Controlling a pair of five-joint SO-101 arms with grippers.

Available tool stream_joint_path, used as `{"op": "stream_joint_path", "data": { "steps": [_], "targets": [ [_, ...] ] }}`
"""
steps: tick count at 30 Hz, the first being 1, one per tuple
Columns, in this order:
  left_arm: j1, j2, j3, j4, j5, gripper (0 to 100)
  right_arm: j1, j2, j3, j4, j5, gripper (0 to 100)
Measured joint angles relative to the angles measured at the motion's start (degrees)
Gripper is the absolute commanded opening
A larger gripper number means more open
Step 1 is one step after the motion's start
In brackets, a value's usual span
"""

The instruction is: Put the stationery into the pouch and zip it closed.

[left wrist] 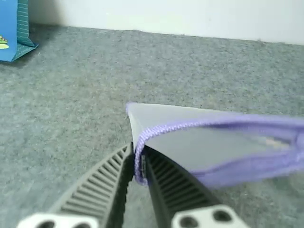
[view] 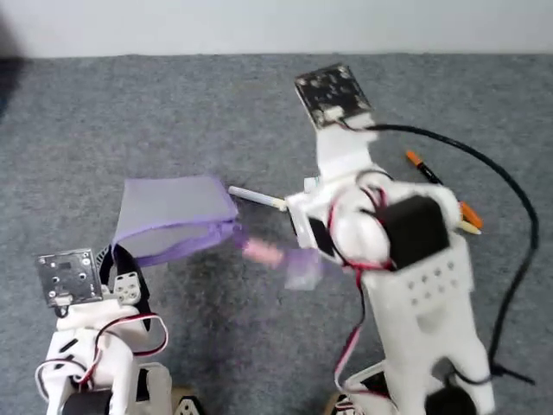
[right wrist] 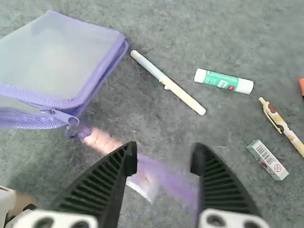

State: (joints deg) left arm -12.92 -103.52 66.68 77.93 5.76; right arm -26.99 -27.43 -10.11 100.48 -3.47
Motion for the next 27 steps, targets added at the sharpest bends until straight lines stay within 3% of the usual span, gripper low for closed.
{"op": "stream_joint_path", "data": {
  "steps": [5, 10, 27],
  "targets": [
    [-0.2, 0.0, -0.1, 1.2, 0.0, 1, 4.8, -3.0, 2.6, 0.0, 1.5, 16.3],
    [-0.2, 0.0, -0.2, 1.9, 0.0, 1, 9.6, 3.6, 2.6, -0.9, 5.7, 16.2],
    [-0.2, 2.6, -6.9, 8.0, 0.0, 1, 6.1, 35.8, 2.6, -18.0, 23.0, 16.2]
  ]
}}
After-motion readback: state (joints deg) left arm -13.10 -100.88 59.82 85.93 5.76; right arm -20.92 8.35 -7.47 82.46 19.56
